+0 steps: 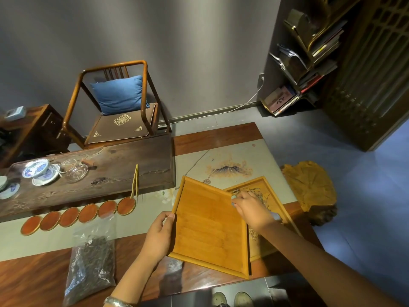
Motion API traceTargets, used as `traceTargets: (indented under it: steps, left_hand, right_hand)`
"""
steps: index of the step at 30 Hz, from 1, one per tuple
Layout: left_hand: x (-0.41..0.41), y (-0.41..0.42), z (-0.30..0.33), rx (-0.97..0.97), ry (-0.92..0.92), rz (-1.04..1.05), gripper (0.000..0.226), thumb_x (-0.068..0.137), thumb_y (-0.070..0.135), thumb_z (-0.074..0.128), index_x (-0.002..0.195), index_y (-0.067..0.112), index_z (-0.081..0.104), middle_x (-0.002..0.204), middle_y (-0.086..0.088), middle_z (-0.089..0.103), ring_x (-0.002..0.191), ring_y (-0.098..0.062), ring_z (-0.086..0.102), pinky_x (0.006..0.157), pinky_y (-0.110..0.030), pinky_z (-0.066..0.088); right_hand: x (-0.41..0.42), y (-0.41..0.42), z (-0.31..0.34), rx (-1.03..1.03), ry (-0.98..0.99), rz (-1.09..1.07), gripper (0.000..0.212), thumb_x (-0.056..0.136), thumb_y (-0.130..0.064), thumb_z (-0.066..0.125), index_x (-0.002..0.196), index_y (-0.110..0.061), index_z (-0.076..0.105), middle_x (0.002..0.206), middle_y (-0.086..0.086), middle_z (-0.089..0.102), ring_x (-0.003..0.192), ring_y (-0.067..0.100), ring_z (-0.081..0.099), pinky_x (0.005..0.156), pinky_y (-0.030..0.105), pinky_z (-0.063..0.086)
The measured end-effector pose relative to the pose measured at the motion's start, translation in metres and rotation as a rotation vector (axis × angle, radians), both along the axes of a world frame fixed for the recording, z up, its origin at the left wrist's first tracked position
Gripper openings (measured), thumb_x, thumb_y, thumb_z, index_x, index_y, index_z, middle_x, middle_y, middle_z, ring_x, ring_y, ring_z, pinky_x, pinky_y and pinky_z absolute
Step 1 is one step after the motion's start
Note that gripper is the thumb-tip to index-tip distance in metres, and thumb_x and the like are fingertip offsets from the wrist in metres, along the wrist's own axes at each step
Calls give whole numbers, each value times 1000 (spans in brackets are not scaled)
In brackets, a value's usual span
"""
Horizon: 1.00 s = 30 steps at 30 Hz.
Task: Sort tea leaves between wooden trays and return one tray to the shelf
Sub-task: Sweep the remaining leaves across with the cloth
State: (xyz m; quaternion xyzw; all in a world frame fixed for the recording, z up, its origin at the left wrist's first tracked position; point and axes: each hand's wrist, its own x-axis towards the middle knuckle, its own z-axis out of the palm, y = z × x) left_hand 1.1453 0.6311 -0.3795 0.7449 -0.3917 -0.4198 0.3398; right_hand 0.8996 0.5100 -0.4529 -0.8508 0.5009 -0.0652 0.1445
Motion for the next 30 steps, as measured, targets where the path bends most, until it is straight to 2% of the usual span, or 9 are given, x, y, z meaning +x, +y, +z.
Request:
traceTargets:
  steps: [2, 6, 11, 15, 18, 21, 23, 25, 30]
  left_hand:
    - [5, 0, 0, -7, -14, -9, 25, 102, 26, 39, 98, 15, 60, 94, -5, 66, 89, -20, 62, 72, -28, 45]
    - [9, -1, -3, -20, -9, 2, 24, 102, 26, 39, 97, 17, 61, 93, -3, 67, 88, -18, 63, 70, -26, 45]
    - [1, -2, -4, -29, 7, 1, 25, 102, 25, 39, 99, 16, 61, 94, -3, 67, 88, -17, 63, 70, -25, 44]
    - [-3, -3, -2, -49, 4, 7, 25, 102, 25, 38, 99, 16, 61, 92, -3, 68, 86, -15, 63, 68, -25, 44]
    - [0, -4, -1, -53, 1, 24, 24, 102, 25, 39, 96, 18, 61, 92, -3, 67, 86, -15, 63, 70, -26, 45]
    - [5, -5, -2, -43, -10, 36, 24, 102, 25, 39, 94, 19, 60, 92, -2, 66, 87, -16, 62, 70, -26, 45]
    - [7, -5, -2, -43, -16, 43, 24, 102, 25, 39, 93, 20, 60, 91, -2, 66, 86, -15, 62, 68, -25, 44]
    - [7, -6, -2, -48, -21, 48, 23, 102, 25, 39, 92, 22, 60, 91, -1, 66, 86, -13, 61, 68, -24, 42]
    - [3, -9, -3, -31, -39, 20, 24, 102, 26, 39, 95, 19, 60, 93, -1, 66, 88, -13, 60, 68, -24, 42]
  right_hand:
    - [-10, -3, -5, 41, 23, -35, 27, 97, -24, 47, 115, -10, 61, 119, 5, 54, 112, 21, 45, 89, 28, 37]
    - [-26, -3, -5, -10, 37, -57, 30, 99, -25, 40, 119, -17, 61, 122, 4, 55, 115, 22, 44, 92, 33, 42]
    - [0, 17, 19, -38, -95, 133, 25, 94, -33, 50, 111, -21, 62, 113, -1, 53, 105, 17, 51, 90, 35, 43]
    - [11, 39, 30, -108, -198, 356, 29, 97, -23, 49, 123, -19, 60, 116, 3, 55, 107, 18, 48, 91, 34, 43]
    - [2, 56, 41, -121, -289, 435, 21, 91, -18, 58, 110, -16, 69, 103, 6, 64, 92, 20, 59, 74, 32, 53]
    - [-18, 69, 51, -140, -188, 590, 18, 82, -23, 69, 100, -22, 73, 93, 2, 69, 78, 15, 64, 59, 25, 55]
    - [-35, 76, 58, -92, -68, 677, 28, 75, -26, 74, 103, -27, 72, 95, -1, 71, 79, 11, 66, 61, 20, 55]
    - [-52, 83, 60, -70, -52, 758, 35, 69, -25, 78, 104, -28, 72, 95, -2, 70, 81, 9, 65, 65, 18, 54]
    - [-65, 83, 60, -158, 209, 889, 19, 77, -33, 68, 97, -33, 66, 87, -12, 63, 76, 2, 58, 59, 15, 47]
